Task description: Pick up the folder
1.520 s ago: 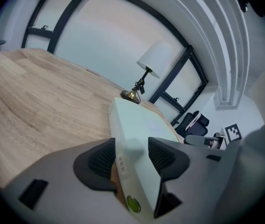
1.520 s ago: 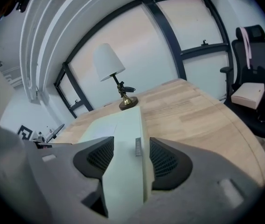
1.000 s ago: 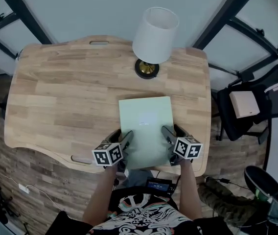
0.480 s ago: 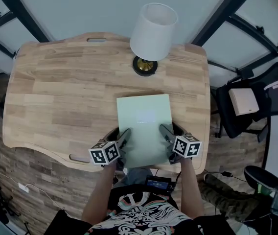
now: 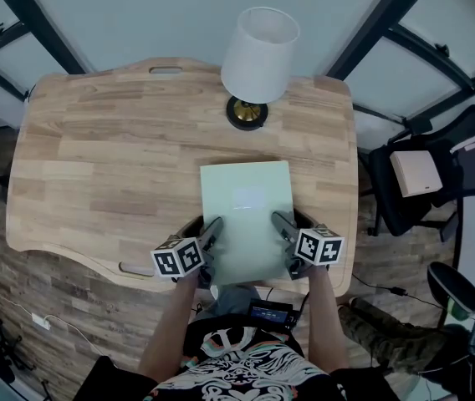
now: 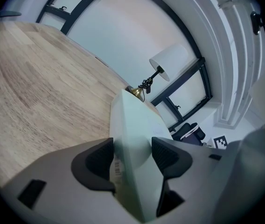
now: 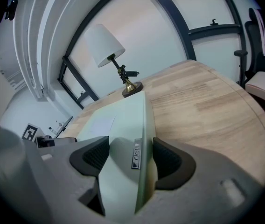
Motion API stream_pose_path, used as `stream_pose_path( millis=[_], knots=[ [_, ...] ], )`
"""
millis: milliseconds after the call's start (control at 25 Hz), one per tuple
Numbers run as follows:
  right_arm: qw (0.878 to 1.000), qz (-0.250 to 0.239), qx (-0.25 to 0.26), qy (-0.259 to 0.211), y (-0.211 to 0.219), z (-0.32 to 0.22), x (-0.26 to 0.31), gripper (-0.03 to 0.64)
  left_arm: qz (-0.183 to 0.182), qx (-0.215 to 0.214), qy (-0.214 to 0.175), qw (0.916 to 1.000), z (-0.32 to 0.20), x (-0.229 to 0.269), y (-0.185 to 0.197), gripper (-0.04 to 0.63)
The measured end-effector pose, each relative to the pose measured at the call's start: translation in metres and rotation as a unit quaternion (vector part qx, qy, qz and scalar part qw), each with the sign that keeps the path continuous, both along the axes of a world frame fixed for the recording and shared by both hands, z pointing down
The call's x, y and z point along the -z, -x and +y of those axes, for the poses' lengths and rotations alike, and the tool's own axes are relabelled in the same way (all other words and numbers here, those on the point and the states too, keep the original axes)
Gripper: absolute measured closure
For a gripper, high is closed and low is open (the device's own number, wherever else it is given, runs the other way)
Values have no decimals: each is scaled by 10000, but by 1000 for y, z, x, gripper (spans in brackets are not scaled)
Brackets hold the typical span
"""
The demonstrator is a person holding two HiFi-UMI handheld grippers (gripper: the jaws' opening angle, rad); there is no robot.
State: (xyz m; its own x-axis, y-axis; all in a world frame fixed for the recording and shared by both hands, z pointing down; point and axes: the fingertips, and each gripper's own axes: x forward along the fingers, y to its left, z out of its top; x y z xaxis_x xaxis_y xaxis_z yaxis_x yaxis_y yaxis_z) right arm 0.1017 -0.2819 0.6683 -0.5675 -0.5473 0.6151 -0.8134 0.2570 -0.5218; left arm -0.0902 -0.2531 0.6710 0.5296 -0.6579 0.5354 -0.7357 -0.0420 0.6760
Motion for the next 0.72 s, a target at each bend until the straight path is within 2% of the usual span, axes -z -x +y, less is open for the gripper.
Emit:
stream_pose_path(
  millis=[720],
  knots=[
    [9997,13,-85,-234,3,16,21,328,-30,55,-84,9999,5,15,3,344]
  ],
)
